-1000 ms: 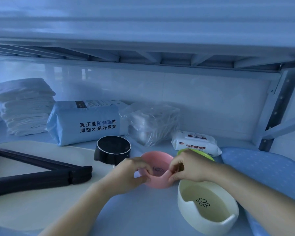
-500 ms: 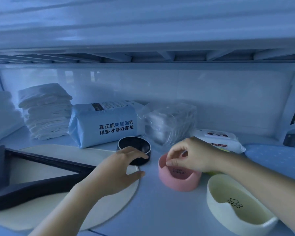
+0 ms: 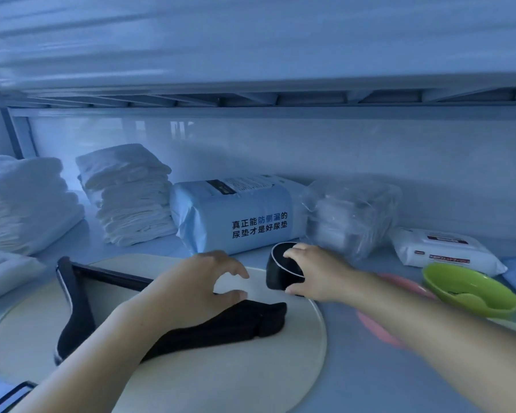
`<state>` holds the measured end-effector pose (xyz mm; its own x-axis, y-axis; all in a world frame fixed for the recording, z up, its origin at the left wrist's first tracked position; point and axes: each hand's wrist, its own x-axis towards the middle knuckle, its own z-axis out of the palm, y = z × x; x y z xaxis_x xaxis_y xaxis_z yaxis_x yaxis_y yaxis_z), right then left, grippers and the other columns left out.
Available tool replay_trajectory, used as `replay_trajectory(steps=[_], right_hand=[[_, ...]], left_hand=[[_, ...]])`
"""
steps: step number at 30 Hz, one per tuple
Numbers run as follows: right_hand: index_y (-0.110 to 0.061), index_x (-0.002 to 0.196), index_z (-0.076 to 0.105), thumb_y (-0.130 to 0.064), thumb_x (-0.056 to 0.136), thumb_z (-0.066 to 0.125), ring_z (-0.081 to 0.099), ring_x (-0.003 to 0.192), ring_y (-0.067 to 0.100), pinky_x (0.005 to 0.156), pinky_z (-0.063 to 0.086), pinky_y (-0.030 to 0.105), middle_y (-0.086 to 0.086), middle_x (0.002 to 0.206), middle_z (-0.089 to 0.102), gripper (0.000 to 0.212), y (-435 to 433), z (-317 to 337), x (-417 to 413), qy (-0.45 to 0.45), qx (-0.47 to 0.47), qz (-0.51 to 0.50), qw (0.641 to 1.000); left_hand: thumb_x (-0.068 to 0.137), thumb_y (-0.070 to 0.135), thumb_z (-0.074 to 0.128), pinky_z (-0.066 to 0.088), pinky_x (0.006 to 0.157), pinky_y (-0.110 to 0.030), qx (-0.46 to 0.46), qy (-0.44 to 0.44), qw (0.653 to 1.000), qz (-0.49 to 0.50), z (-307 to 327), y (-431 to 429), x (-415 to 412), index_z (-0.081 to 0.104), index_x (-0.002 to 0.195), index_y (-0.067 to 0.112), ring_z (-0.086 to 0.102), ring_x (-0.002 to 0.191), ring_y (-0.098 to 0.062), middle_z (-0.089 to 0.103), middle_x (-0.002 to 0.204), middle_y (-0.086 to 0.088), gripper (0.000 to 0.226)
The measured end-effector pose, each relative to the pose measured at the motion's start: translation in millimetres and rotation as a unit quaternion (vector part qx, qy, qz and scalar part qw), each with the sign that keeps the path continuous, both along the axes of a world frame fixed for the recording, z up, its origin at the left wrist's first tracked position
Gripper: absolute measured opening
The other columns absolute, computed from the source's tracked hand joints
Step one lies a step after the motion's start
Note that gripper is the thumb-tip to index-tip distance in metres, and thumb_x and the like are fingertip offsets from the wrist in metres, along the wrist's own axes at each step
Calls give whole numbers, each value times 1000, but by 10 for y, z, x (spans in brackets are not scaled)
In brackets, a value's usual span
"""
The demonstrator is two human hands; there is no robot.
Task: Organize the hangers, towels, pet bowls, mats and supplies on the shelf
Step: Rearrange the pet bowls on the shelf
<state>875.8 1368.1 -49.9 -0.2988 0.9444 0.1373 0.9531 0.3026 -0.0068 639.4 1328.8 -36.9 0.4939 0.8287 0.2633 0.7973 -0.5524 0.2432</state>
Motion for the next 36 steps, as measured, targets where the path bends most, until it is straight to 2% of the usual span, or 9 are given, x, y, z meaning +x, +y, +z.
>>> replay_trajectory(steps=[9, 12, 14, 17, 23, 26, 29, 32, 36], right_hand=[[-22, 137, 42, -44, 66, 77, 43, 128, 16, 103, 39, 32, -4, 140, 45, 81, 76, -203, -90, 42, -1, -81, 996], [-19, 102, 63, -35, 65, 71, 61, 97, 19, 79, 49, 30, -4, 101, 66, 42, 72, -209, -84, 73, 41, -66, 994], [-19, 82, 64, -32, 64, 69, 61, 71, 18, 62, 46, 29, -4, 71, 64, 22, 54, -148, -88, 126, 82, -71, 986], [-22, 77, 69, -28, 63, 73, 63, 64, 16, 57, 47, 28, -4, 63, 65, 15, 44, 20, -73, 261, 104, -95, 955], [-23, 87, 74, -21, 66, 81, 69, 83, 9, 86, 54, 34, -7, 83, 74, 23, -79, 236, -50, 363, 28, -85, 927], [-23, 90, 74, -24, 60, 79, 70, 88, 14, 90, 52, 41, -5, 87, 75, 30, -123, 241, -12, 371, 15, -88, 925], [-27, 92, 73, -28, 59, 80, 68, 89, 5, 92, 52, 36, -10, 90, 74, 34, -160, 257, 59, 374, 36, -104, 921], [-29, 102, 68, -30, 66, 82, 62, 96, -1, 81, 48, 17, -18, 101, 68, 38, -226, 250, 132, 341, 116, -146, 921], [-26, 113, 63, -31, 70, 81, 58, 99, 1, 79, 42, 15, -17, 106, 62, 47, -301, 145, 158, 336, 169, -172, 910]], left_hand=[[87, 42, 57, 44, 94, -27, -58, 73, 993, -69, 235, 615, -51, 60, 109, 37, 54, 104, -6, 55, 106, 17, 23], [87, 39, 58, 44, 95, -33, -60, 105, 988, -91, 188, 786, -32, 58, 113, 34, 53, 106, -10, 54, 107, 15, 27], [87, 37, 59, 41, 99, -35, -43, 116, 987, -104, 151, 883, 20, 52, 123, 30, 49, 114, -14, 53, 120, 8, 38], [85, 38, 63, 37, 103, -35, -11, 98, 988, -117, 100, 1000, 130, 34, 139, 29, 41, 125, -18, 39, 139, 3, 62], [81, 34, 69, 35, 104, -26, 31, -8, 983, -179, 92, 1140, 380, 22, 145, 36, 38, 131, -14, 29, 150, 9, 79], [80, 27, 69, 30, 96, -12, 14, -6, 973, -230, 129, 1168, 473, 36, 139, 36, 43, 124, -6, 47, 138, 12, 68], [73, 28, 74, 45, 91, -26, -16, -10, 968, -249, 183, 1218, 538, 50, 123, 39, 56, 103, -6, 60, 116, 15, 57], [63, 40, 80, 49, 78, -24, -44, -37, 978, -203, 223, 1267, 582, 54, 110, 43, 60, 89, -5, 63, 103, 17, 53], [59, 55, 78, 41, 59, -19, -41, -87, 989, -111, 217, 1264, 603, 62, 95, 34, 57, 75, -3, 61, 81, 15, 45]])
